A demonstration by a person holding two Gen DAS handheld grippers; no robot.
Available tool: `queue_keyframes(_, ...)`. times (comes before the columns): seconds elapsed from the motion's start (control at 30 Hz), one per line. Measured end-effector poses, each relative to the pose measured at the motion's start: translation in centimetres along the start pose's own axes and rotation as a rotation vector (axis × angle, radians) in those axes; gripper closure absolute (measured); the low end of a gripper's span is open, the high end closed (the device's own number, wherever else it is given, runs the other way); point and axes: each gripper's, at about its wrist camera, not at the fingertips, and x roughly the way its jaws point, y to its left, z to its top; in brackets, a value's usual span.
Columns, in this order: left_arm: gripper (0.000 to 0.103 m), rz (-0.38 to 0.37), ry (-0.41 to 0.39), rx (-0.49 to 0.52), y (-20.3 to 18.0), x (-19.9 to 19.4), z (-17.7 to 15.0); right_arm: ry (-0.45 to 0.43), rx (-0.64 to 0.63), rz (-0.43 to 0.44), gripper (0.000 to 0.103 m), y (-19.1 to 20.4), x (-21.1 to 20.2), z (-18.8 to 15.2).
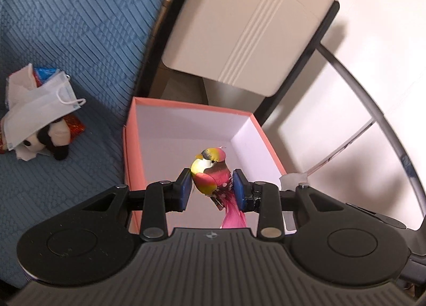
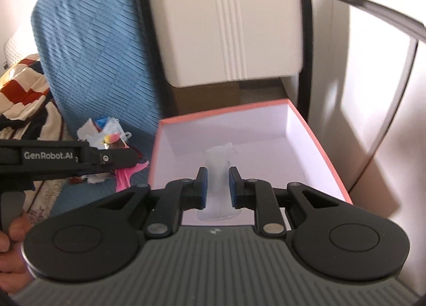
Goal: Organize soft objects
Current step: 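Lower both items into the pink box and open both tools, then withdraw both open tools from the box back toward the pile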
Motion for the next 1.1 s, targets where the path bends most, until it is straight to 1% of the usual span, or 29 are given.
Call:
queue_keyframes(0.13, 0.064, 0.013, 0.023, 0.022, -1.0, 2.2, -0.5, 0.035, 0.025, 0.0, 0.082, -2.2, 1.5, -1.2)
queue_keyframes(0.27, 0.064, 0.049, 0.039, 0.047, -1.7, 4.4, -1.4, 0.068, 0.04, 0.003, 0.082, -3.7, 3.6, -2.4)
queue_keyframes(0.5, 0.064, 0.083, 0.11, 0.047, -1.8, 8.4, -3.0, 0.12, 0.06, 0.011, 0.082, -5.8, 6.8, -3.9)
queue_keyframes(0.53, 0.062, 0.086, 0.114, 0.047, -1.7, 8.9, -3.2, 0.127, 0.062, 0.01, 0.08, -6.1, 7.2, -4.0)
queue_keyframes(0.6, 0.053, 0.093, 0.135, 0.046, -1.7, 10.0, -3.5, 0.143, 0.067, 0.011, 0.08, -6.9, 7.9, -4.5)
queue_keyframes(0.67, 0.031, 0.1, 0.148, 0.048, -1.7, 10.9, -3.8, 0.157, 0.082, 0.016, 0.077, -7.5, 8.7, -4.9)
queue_keyframes(0.7, 0.029, 0.103, 0.148, 0.052, -1.7, 11.2, -4.0, 0.16, 0.087, 0.019, 0.077, -8.0, 8.8, -5.0)
queue_keyframes(0.87, 0.028, 0.111, 0.143, 0.082, -1.9, 11.9, -4.7, 0.192, 0.119, 0.015, 0.07, -9.0, 10.0, -5.4)
queue_keyframes(1.03, 0.028, 0.11, 0.127, 0.082, -1.7, 11.6, -4.7, 0.189, 0.122, 0.022, 0.053, -8.7, 10.1, -5.1)
queue_keyframes(1.1, 0.028, 0.108, 0.111, 0.077, -1.5, 11.1, -4.4, 0.179, 0.122, 0.028, 0.048, -8.5, 9.7, -4.8)
